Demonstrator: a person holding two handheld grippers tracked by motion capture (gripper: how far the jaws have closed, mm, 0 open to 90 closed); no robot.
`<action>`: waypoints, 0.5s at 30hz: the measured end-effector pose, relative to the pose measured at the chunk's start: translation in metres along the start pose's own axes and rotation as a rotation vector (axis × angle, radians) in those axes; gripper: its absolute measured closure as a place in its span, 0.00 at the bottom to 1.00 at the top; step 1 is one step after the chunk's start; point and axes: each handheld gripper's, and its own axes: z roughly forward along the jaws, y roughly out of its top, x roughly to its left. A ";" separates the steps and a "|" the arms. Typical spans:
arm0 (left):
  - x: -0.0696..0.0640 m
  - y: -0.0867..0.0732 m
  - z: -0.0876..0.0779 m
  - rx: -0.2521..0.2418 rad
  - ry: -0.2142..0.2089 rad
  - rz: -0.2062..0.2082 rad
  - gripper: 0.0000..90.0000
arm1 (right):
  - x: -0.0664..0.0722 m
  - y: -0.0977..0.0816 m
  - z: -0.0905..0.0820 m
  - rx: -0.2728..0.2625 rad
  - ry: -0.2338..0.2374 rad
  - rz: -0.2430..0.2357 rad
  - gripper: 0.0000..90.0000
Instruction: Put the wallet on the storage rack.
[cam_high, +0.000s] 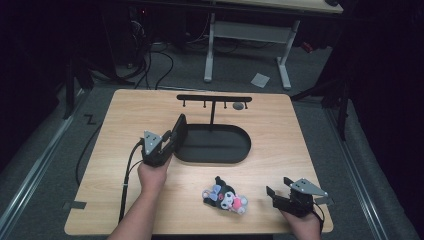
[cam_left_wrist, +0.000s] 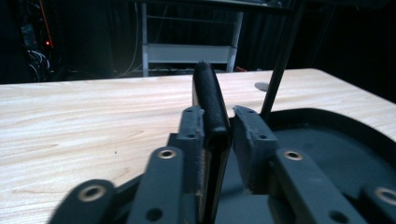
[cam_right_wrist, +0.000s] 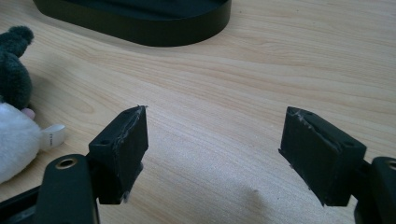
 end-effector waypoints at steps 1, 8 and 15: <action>-0.001 0.000 0.000 0.003 -0.003 -0.003 0.84 | 0.000 0.000 0.000 0.000 0.001 0.002 0.26; -0.022 -0.001 0.004 0.009 -0.039 0.039 0.87 | 0.002 0.001 0.001 0.003 0.001 -0.001 0.26; -0.046 -0.007 0.015 0.025 -0.072 0.071 0.88 | 0.001 0.000 0.001 0.002 0.004 0.002 0.26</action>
